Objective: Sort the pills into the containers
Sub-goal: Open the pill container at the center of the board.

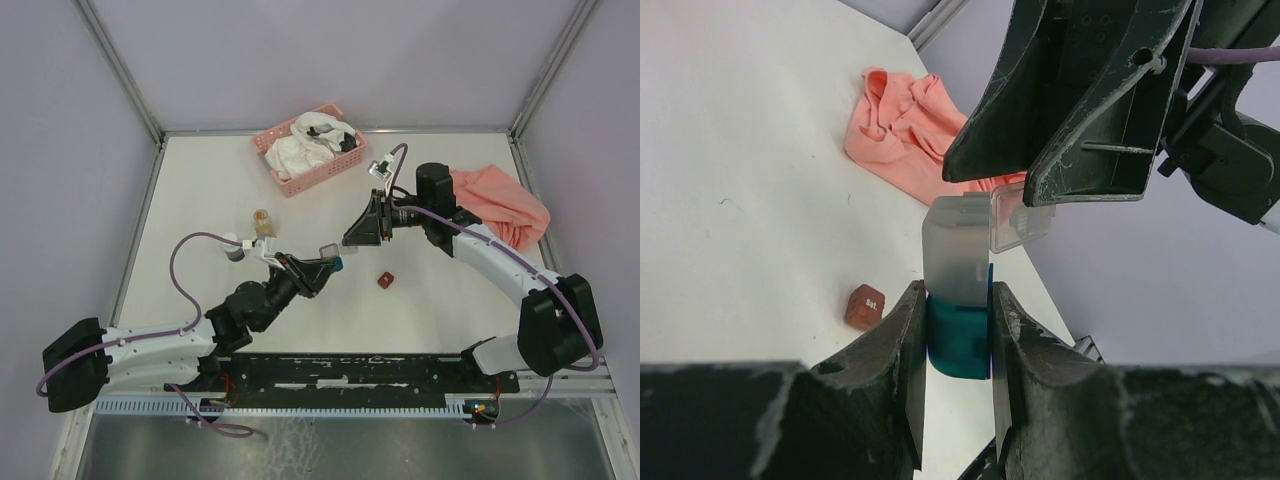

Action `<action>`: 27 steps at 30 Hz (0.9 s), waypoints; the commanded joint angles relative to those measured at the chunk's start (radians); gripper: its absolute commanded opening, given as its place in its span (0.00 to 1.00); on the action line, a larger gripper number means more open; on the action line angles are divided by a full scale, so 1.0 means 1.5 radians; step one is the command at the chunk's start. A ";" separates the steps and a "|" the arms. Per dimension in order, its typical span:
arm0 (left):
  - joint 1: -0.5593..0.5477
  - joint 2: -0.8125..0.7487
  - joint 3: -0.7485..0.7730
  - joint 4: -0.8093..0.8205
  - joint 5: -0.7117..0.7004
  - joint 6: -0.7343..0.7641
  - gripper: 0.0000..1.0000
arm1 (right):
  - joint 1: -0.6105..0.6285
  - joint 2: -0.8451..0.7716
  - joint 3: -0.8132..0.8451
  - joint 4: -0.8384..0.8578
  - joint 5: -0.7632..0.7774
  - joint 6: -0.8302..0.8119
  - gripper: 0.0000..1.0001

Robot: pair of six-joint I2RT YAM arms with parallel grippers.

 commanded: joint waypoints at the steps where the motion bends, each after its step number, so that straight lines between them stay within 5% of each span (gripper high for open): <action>1: 0.001 -0.024 0.006 0.029 -0.051 -0.014 0.05 | 0.006 -0.001 0.021 0.003 -0.038 -0.010 0.54; 16: 0.001 -0.030 0.030 -0.060 -0.120 -0.029 0.05 | 0.008 -0.011 0.040 -0.076 -0.016 -0.082 0.61; 27: 0.001 -0.027 0.029 -0.032 -0.068 -0.027 0.05 | 0.008 -0.008 0.023 -0.043 0.033 -0.045 0.53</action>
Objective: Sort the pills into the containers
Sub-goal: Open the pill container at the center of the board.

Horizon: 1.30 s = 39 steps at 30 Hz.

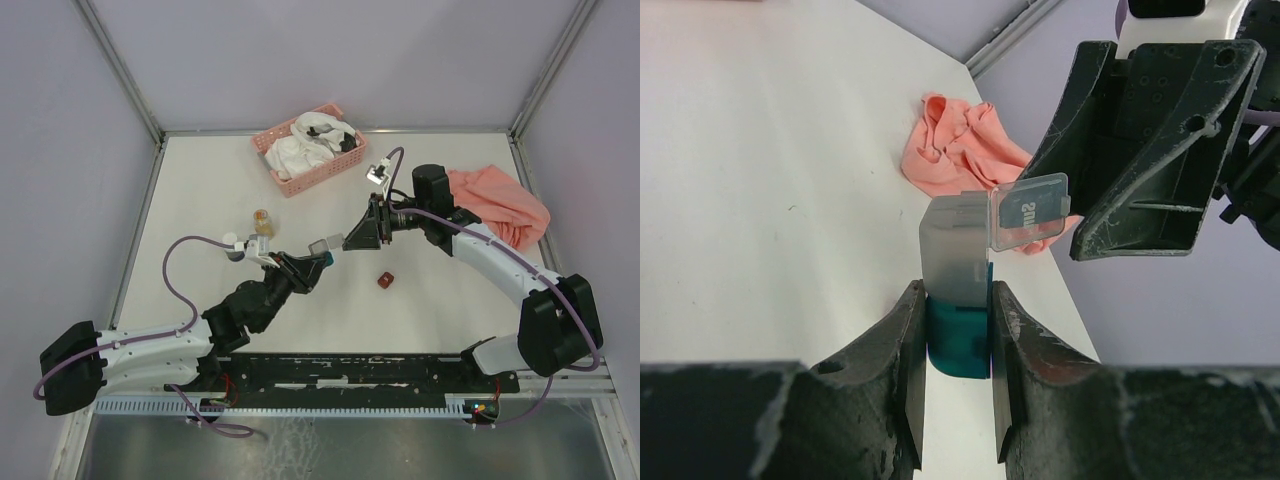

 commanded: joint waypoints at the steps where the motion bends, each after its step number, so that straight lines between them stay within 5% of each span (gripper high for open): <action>1: 0.000 -0.002 0.026 0.036 0.024 -0.015 0.05 | 0.003 -0.006 0.009 0.046 0.020 0.024 0.52; 8: 0.001 -0.003 0.022 0.050 0.049 -0.015 0.05 | 0.004 0.000 -0.003 0.095 0.017 0.070 0.48; 21: 0.001 -0.017 0.014 0.064 0.068 -0.019 0.11 | 0.003 0.007 -0.004 0.125 -0.006 0.103 0.08; 32: 0.001 -0.052 -0.005 0.023 0.077 -0.001 0.76 | 0.003 0.013 -0.003 0.113 -0.010 0.081 0.02; 39: 0.001 -0.140 0.010 -0.143 0.082 0.101 0.83 | 0.003 0.012 0.040 -0.049 0.020 -0.071 0.02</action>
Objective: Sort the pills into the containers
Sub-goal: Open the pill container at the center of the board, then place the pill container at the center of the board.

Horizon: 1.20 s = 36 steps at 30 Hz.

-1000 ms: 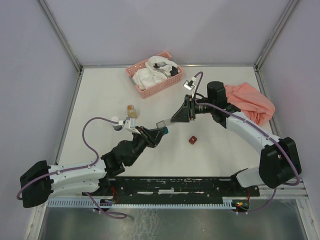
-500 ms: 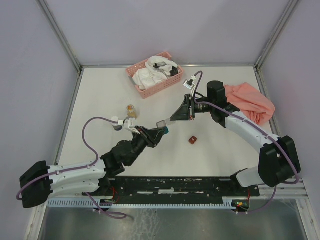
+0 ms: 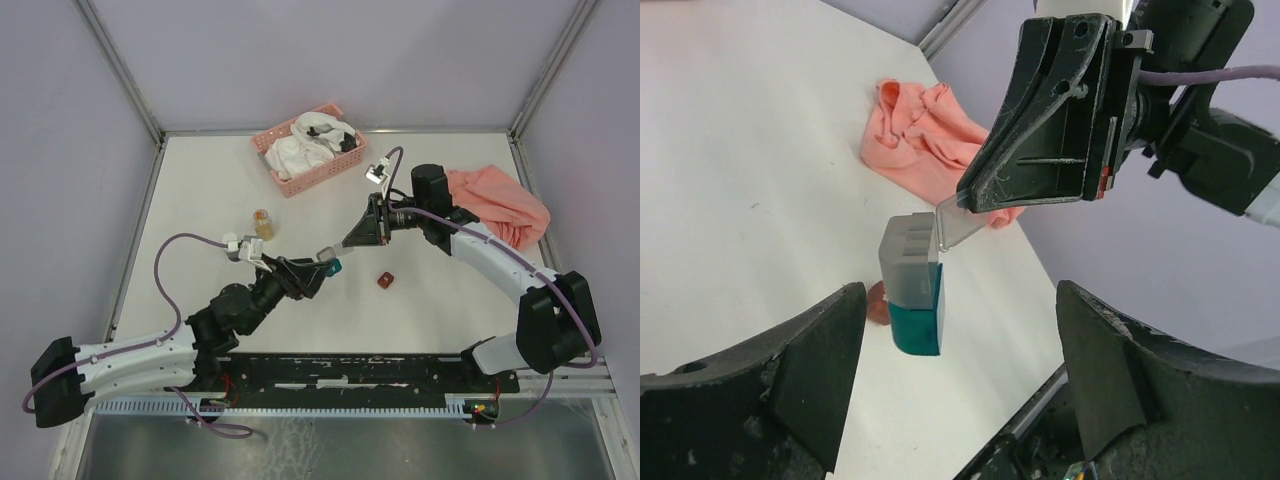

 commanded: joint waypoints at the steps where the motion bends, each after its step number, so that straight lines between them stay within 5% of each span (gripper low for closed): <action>1: 0.001 -0.064 0.017 -0.123 0.012 0.100 0.83 | 0.004 0.003 0.049 -0.112 0.020 -0.137 0.02; 8: 0.001 -0.148 0.033 -0.245 0.055 0.174 0.89 | 0.025 0.025 0.125 -0.367 0.073 -0.396 0.02; 16: 0.002 -0.113 0.024 -0.243 0.112 0.174 0.91 | 0.076 0.115 0.197 -0.545 0.149 -0.595 0.02; 24: 0.024 -0.082 -0.027 -0.170 0.174 0.141 0.91 | 0.101 0.179 0.229 -0.601 0.184 -0.644 0.03; 36: 0.170 0.041 -0.097 -0.002 0.371 0.036 0.80 | 0.125 0.232 0.258 -0.631 0.232 -0.664 0.04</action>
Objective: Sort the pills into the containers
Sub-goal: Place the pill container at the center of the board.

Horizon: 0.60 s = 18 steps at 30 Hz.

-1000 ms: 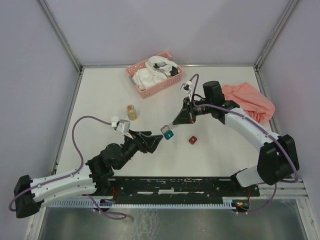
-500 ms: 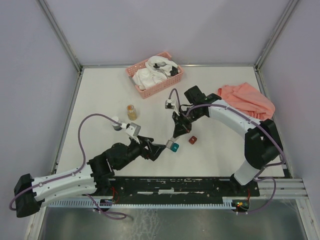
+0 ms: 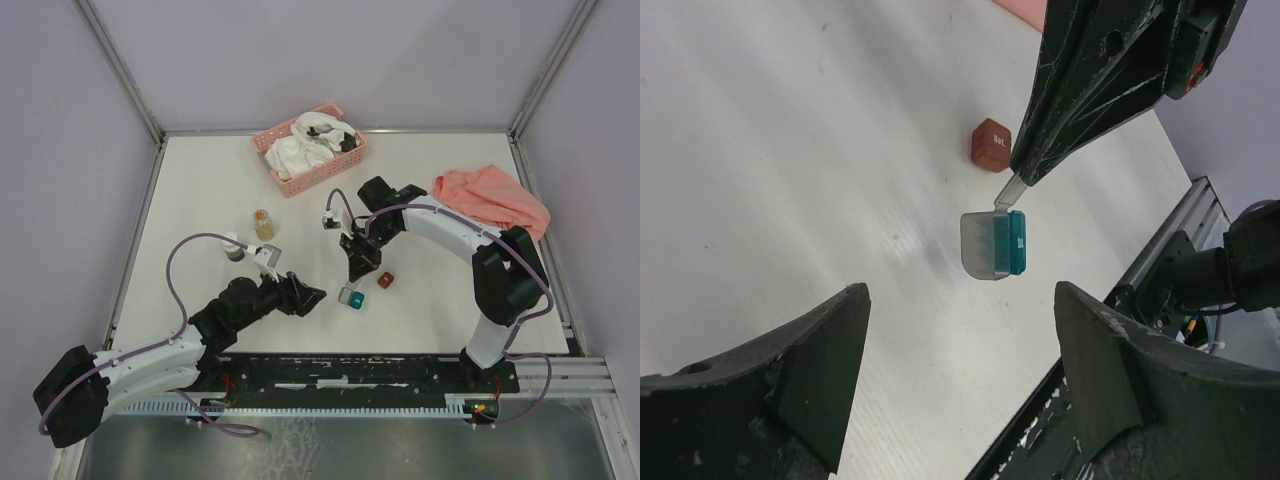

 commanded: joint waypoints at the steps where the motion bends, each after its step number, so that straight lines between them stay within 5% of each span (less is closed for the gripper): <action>1: 0.015 0.059 0.000 0.117 0.073 -0.057 0.80 | 0.016 0.015 0.035 -0.017 0.023 -0.019 0.04; 10: 0.015 0.246 0.036 0.204 0.113 -0.095 0.58 | 0.028 0.061 0.065 -0.048 0.024 -0.027 0.06; 18: 0.014 0.345 0.065 0.239 0.134 -0.120 0.56 | 0.035 0.096 0.088 -0.071 0.028 -0.028 0.06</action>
